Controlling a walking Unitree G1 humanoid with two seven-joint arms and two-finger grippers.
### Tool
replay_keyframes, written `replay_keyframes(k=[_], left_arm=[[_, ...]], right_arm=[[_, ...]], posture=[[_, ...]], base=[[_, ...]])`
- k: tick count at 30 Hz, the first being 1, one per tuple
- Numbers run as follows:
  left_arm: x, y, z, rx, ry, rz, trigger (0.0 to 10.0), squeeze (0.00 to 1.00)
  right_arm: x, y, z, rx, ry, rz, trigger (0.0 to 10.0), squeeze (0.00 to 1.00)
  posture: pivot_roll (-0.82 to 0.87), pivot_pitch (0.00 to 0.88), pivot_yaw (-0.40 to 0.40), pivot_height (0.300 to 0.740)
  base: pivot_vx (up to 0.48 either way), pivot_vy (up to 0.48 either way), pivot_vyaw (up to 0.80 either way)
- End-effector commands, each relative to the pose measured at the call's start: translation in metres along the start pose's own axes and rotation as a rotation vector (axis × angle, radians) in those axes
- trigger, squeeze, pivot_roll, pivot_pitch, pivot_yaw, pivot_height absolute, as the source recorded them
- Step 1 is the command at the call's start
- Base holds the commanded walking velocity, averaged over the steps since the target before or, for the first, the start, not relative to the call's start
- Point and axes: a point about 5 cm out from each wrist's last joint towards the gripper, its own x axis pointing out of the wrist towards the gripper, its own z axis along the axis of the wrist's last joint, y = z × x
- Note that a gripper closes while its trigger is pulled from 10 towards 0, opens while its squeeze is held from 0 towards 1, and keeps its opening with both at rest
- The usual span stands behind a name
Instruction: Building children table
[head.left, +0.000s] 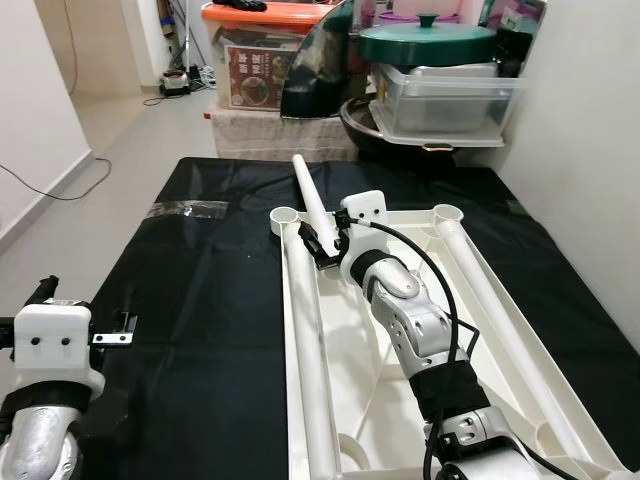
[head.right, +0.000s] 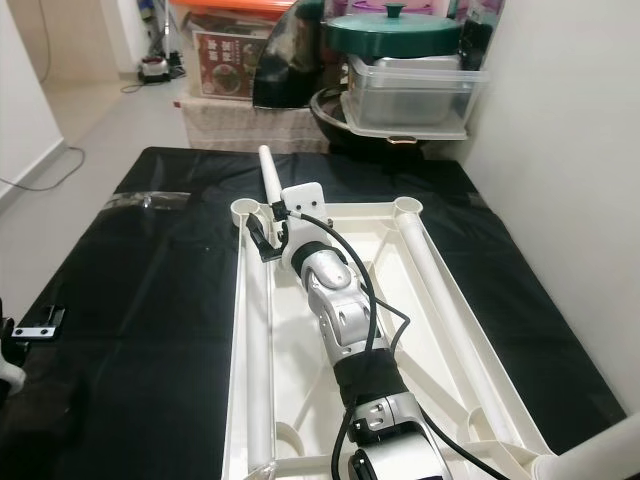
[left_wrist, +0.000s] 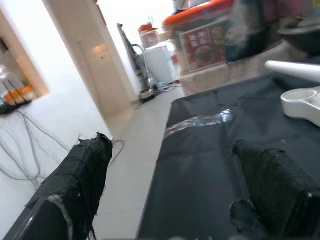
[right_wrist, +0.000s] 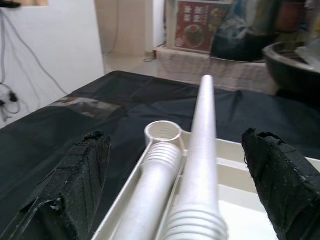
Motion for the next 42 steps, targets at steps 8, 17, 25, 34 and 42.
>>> replay_keyframes(k=[8, 17, 25, 34, 42], left_arm=[[0.01, -0.03, 0.029, -0.006, -0.028, -0.172, 10.0, 0.0], [0.005, -0.098, 0.028, -0.214, 0.007, -0.334, 10.0, 0.0], [-0.032, -0.108, 0.026, -0.34, 0.174, -0.307, 10.0, 0.0], [-0.046, -0.107, 0.025, -0.34, 0.239, -0.258, 10.0, 0.0], [-0.055, -0.113, 0.031, -0.356, 0.273, -0.244, 10.0, 0.0]], right_arm=[[0.018, 0.002, 0.02, 0.021, -0.026, -0.029, 10.0, 0.0], [0.026, 0.007, 0.034, -0.001, -0.05, -0.038, 10.0, 0.0], [0.031, -0.006, 0.044, -0.036, -0.055, -0.068, 10.0, 0.0], [0.034, 0.005, 0.03, -0.062, -0.01, -0.062, 10.0, 0.0], [0.032, 0.026, 0.018, -0.025, 0.038, -0.009, 10.0, 0.0]], posture=[[0.15, 0.076, -0.071, 0.74], [0.1, 0.111, -0.045, 0.74], [0.09, 0.175, -0.058, 0.74], [0.09, 0.218, -0.07, 0.74], [0.08, 0.24, -0.083, 0.74]], base=[[0.0, 0.0, 0.0], [0.0, 0.0, 0.0], [0.0, 0.0, 0.0], [0.0, 0.0, 0.0], [0.0, 0.0, 0.0]])
